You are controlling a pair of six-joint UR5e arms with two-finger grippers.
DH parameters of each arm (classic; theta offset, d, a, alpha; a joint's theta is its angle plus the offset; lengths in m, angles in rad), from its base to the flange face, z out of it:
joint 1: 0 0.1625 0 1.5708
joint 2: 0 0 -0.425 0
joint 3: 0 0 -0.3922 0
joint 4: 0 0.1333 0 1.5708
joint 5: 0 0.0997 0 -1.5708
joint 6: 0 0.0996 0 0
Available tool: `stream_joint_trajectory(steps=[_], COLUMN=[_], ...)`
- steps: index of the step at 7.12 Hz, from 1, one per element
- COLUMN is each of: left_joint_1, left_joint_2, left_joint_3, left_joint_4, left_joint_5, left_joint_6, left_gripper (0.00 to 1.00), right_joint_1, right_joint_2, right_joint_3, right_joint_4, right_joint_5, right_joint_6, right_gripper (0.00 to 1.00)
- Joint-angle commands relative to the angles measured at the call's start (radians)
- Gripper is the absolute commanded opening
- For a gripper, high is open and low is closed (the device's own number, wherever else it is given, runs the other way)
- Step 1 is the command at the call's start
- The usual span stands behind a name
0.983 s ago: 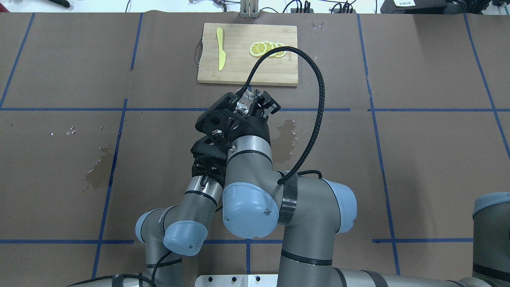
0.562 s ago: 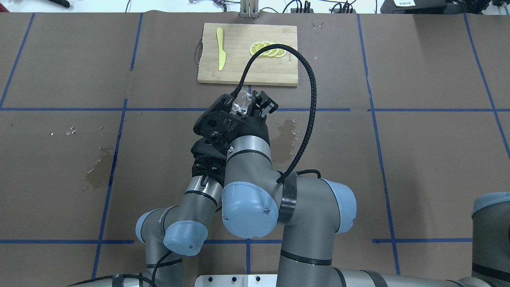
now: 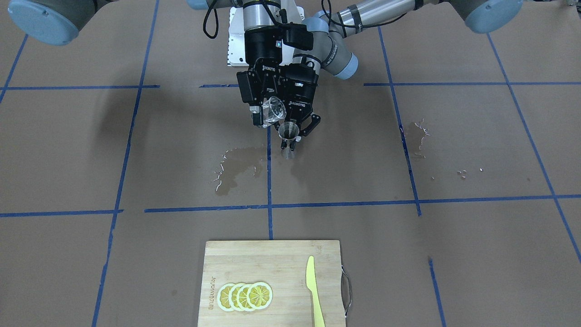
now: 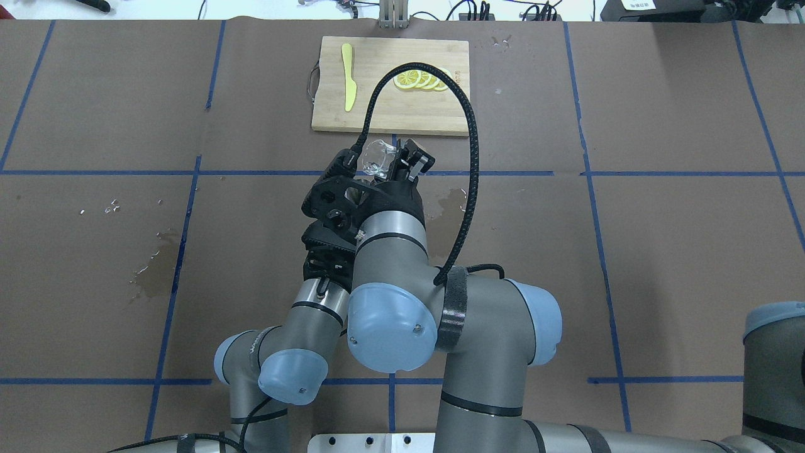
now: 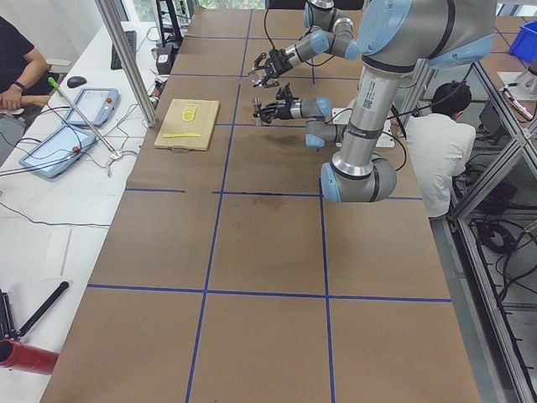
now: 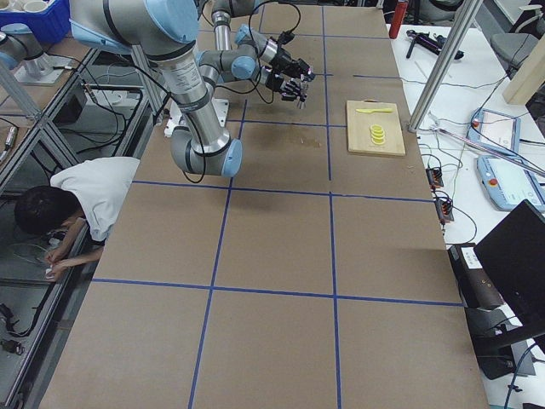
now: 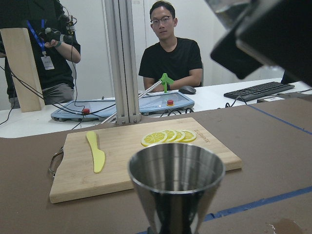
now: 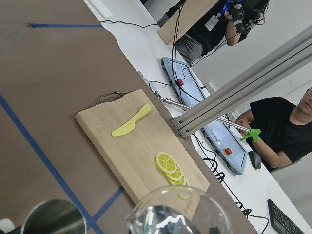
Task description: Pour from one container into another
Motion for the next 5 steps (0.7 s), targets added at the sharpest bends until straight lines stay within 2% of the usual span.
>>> stream_joint_trajectory(steps=[1, 5], left_joint_1=[0.001, 0.002], left_joint_2=[0.0, -0.001], left_joint_3=[-0.002, -0.003], left_joint_4=[0.0, 0.0], left_joint_5=[0.0, 0.0], left_joint_6=[-0.001, -0.001], left_gripper=[0.0, 0.0], right_joint_1=[0.001, 0.021], right_joint_2=[0.015, 0.035], right_joint_3=[0.0, -0.02], right_joint_4=[-0.047, -0.052], right_joint_5=[0.0, 0.0], right_joint_6=[-0.048, -0.117], right_gripper=[0.0, 0.0])
